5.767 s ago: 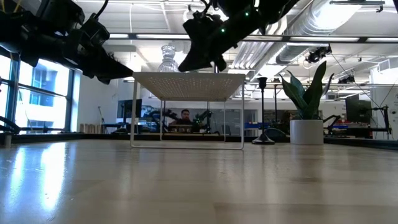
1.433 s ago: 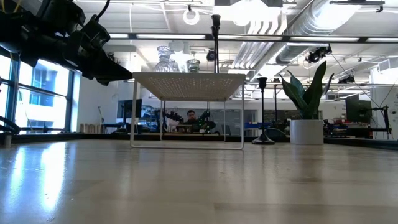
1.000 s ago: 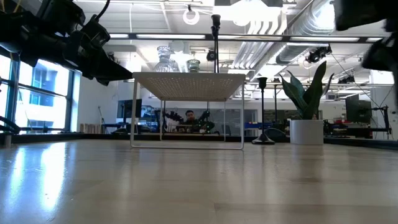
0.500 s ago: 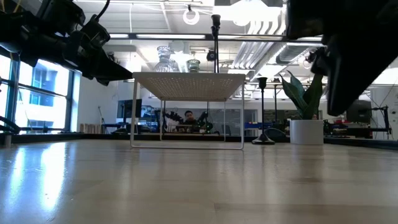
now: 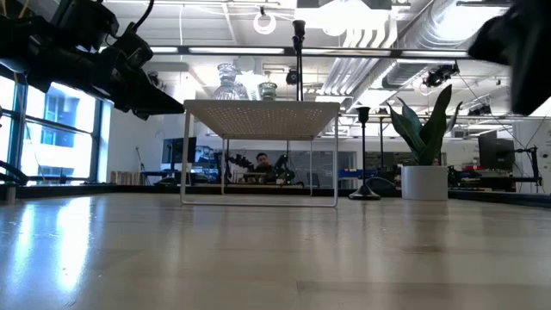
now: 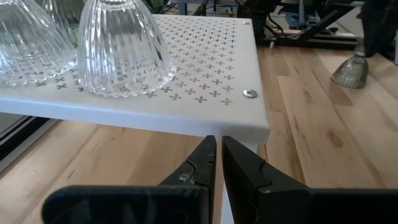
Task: Pick & Place candle stick holders
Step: Put the green glass candle holder on the shelf aligned with the other green glass candle holders
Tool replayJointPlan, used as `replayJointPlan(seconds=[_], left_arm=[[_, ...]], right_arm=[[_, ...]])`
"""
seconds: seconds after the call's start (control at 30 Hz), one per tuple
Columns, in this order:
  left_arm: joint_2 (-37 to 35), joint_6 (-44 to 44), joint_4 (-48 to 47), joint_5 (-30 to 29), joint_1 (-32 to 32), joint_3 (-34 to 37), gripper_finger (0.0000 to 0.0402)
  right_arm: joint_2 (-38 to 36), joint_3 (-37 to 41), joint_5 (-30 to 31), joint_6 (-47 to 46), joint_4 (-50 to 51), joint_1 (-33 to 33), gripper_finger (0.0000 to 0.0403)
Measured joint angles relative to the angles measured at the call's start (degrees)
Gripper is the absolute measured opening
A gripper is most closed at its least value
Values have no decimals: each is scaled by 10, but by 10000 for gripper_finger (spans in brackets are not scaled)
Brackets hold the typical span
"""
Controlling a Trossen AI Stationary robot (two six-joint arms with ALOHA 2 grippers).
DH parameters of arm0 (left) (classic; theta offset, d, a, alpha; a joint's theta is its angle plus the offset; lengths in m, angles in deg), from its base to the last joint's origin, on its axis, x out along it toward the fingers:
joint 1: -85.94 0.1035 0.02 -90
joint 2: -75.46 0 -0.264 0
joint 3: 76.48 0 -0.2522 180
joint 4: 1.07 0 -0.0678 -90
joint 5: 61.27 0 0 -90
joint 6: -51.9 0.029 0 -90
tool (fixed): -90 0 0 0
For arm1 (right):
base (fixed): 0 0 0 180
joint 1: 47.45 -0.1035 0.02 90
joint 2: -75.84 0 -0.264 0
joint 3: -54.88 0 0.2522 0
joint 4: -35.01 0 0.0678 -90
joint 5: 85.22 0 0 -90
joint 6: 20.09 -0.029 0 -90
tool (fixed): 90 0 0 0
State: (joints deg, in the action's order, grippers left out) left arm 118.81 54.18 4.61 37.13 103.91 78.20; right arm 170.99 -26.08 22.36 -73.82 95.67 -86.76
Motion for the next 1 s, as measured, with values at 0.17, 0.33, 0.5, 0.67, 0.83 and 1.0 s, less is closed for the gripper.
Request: replayJointPlan(seconds=[0.17,0.33,0.5,0.67,0.83,1.0], left_arm=[[0,0,0,0,0,0,23],[0,0,0,0,0,0,23],[0,0,0,0,0,0,23],[0,0,0,0,0,0,23],[0,0,0,-1,0,0,23],[0,0,-1,-1,0,0,23]], right_arm=[[0,-27,11,-77,47,-53,6],[0,-67,3,-162,89,-101,3],[0,-108,-28,-283,148,-147,1],[0,-106,-33,-396,180,-192,1],[0,-98,-44,-467,213,-213,1],[0,-98,-38,-493,214,-224,2]])
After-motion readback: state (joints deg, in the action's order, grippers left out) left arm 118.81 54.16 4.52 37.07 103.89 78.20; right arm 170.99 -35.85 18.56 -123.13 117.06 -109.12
